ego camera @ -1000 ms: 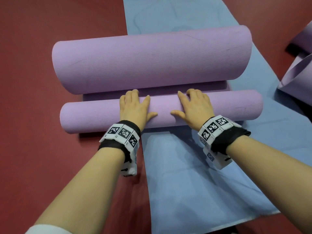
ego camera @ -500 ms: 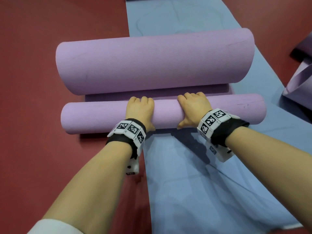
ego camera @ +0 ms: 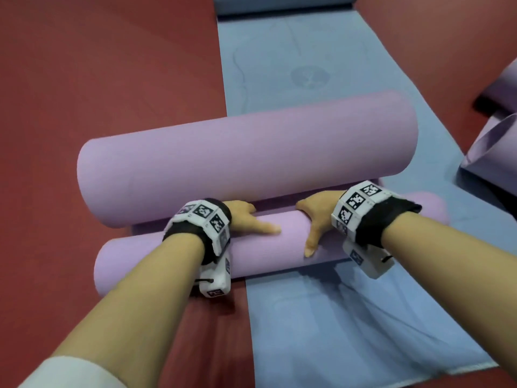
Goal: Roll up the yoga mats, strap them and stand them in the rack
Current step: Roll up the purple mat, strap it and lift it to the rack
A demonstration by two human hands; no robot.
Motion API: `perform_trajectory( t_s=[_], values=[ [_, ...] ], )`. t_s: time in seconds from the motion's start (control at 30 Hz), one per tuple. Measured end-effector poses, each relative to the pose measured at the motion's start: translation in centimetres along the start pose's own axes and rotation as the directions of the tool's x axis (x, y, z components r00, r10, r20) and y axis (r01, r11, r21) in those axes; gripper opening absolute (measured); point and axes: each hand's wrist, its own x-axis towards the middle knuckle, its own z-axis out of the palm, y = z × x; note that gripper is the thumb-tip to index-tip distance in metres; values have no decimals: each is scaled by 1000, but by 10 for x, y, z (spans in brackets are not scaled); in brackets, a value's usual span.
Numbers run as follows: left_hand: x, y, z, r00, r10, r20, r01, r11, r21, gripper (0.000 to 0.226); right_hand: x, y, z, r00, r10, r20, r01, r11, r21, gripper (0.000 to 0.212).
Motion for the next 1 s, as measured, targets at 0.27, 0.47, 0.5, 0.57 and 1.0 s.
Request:
perform_trajectory(
  t_s=[0.27, 0.47, 0.5, 0.57, 1.0],
  values=[
    [3, 4, -37, 761, -15, -649, 132, 983, 132, 83, 0, 1, 6, 1000, 20, -18, -18, 998, 57, 86],
    [-24, 7, -13, 862, 91, -498, 88, 942, 324, 89, -11, 14, 6, 900, 36, -435, -39, 999, 2, 93],
    [-26, 7, 1, 900, 70, -430, 86, 939, 333, 94, -11, 16, 5, 843, 11, -538, -15, 1000, -3, 81],
    [-26, 5, 28, 899, 69, -432, 120, 911, 395, 108, -11, 12, 10, 777, -54, -627, 35, 998, -43, 74],
    [-26, -19, 40, 944, 68, -323, 41, 947, 319, 98, -6, -26, 22, 966, -87, -245, 47, 985, -164, 94]
  ],
)
